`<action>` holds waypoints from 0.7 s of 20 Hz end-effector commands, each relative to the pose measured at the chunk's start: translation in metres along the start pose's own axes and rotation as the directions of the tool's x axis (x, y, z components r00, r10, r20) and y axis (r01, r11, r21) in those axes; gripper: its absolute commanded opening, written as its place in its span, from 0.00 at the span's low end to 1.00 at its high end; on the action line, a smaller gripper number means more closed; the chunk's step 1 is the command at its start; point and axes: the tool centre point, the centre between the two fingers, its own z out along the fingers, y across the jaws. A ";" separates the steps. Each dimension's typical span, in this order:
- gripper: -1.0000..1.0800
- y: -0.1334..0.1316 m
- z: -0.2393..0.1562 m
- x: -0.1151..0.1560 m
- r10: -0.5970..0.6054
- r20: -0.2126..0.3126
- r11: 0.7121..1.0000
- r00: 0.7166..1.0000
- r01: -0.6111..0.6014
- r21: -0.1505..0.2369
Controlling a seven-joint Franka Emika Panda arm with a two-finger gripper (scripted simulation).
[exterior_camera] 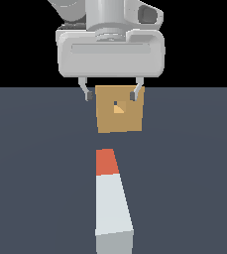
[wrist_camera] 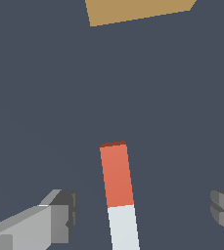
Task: Insert the peg into the horizontal hole in a box.
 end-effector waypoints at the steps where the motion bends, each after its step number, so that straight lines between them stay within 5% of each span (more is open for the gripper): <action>1: 0.96 0.000 0.000 0.000 0.000 0.000 1.000 1.000 0.000 0.000; 14: 0.96 -0.003 0.032 -0.041 -0.039 0.000 0.999 0.999 0.039 0.000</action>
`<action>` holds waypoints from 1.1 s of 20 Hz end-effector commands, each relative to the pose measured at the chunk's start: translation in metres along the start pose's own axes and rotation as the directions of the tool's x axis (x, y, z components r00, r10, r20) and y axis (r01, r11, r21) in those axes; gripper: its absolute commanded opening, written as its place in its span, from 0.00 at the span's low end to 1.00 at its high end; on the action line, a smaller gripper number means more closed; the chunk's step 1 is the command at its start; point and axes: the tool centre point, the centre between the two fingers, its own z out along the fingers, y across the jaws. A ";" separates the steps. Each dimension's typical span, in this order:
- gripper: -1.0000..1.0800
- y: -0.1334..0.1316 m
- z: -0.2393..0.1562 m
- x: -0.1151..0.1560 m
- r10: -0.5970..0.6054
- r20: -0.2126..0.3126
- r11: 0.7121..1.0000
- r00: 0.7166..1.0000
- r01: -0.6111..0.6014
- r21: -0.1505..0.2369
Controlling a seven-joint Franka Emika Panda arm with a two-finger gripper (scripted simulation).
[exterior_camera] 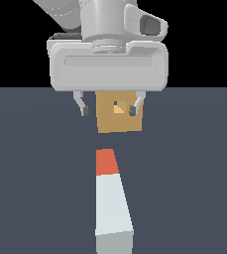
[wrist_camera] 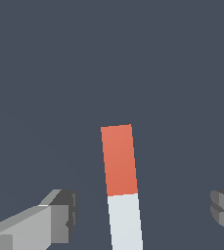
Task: Insert the peg into the horizontal hole in a box.
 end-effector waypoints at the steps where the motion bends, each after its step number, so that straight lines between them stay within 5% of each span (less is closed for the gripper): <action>1: 0.96 -0.002 0.012 -0.015 -0.013 0.000 1.000 1.000 0.013 0.001; 12: 0.96 -0.002 0.068 -0.086 -0.079 -0.001 0.997 0.997 0.079 0.001; 22: 0.96 0.000 0.081 -0.103 -0.095 -0.002 0.995 0.995 0.095 0.001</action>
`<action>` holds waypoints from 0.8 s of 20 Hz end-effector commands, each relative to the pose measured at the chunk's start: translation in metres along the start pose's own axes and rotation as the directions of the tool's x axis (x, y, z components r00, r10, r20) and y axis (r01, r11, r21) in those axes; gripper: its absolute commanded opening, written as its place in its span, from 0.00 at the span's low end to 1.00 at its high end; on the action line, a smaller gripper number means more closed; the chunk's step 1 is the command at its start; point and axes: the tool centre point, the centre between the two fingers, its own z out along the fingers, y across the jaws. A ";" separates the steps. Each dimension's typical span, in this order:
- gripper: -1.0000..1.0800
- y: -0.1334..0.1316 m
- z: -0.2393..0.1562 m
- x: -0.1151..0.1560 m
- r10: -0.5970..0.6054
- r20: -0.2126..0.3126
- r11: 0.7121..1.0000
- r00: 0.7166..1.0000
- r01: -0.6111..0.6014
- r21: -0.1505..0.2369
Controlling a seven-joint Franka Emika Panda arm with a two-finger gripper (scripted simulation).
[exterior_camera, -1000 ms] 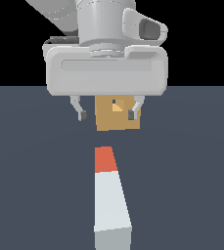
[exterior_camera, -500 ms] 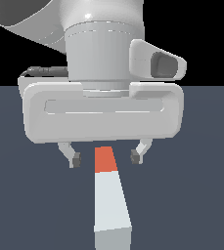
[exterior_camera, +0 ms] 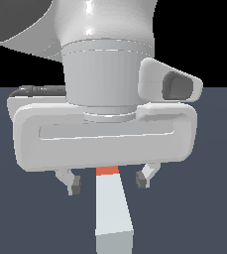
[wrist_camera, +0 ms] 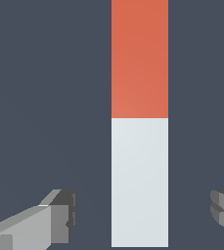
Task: Insert the peg into the horizontal hole in a box.
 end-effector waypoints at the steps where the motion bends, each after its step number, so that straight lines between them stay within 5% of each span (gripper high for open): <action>1: 0.96 0.001 -0.001 0.001 -0.001 0.000 1.000 1.000 0.001 -0.001; 16: 0.96 0.000 0.045 0.002 -0.001 0.000 1.000 1.000 0.001 -0.001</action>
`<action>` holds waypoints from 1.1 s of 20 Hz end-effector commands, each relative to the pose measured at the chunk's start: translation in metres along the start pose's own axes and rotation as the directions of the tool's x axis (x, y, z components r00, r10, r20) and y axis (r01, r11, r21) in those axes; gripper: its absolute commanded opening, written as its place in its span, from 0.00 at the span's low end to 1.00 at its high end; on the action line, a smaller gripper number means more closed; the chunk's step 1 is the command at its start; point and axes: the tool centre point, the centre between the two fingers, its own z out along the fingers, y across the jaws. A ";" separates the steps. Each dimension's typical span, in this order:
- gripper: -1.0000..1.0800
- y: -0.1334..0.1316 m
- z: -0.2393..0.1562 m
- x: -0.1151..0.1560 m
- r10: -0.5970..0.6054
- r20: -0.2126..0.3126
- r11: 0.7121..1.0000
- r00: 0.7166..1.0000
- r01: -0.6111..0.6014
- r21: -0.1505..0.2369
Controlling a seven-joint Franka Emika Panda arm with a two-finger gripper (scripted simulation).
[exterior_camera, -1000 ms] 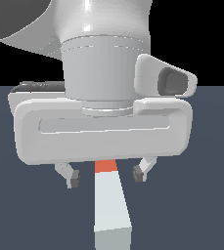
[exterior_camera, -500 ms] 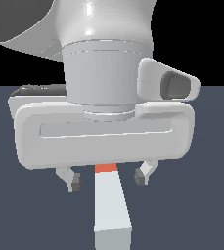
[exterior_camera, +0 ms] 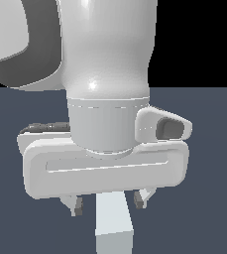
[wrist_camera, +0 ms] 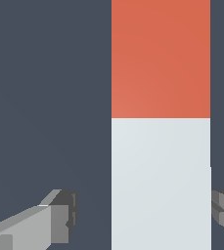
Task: Insert the peg into the horizontal hole in a box.
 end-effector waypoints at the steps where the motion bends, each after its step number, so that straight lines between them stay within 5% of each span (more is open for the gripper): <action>1: 0.96 0.001 0.007 0.000 0.000 0.000 1.000 1.000 0.000 -0.001; 4: 0.96 0.002 0.009 0.000 0.000 0.000 1.000 1.000 0.000 -0.001; 5: 0.00 0.002 0.009 0.000 0.000 0.000 1.000 1.000 0.000 -0.001; 22: 0.00 0.009 0.000 0.020 -0.004 0.000 1.000 1.000 0.004 -0.001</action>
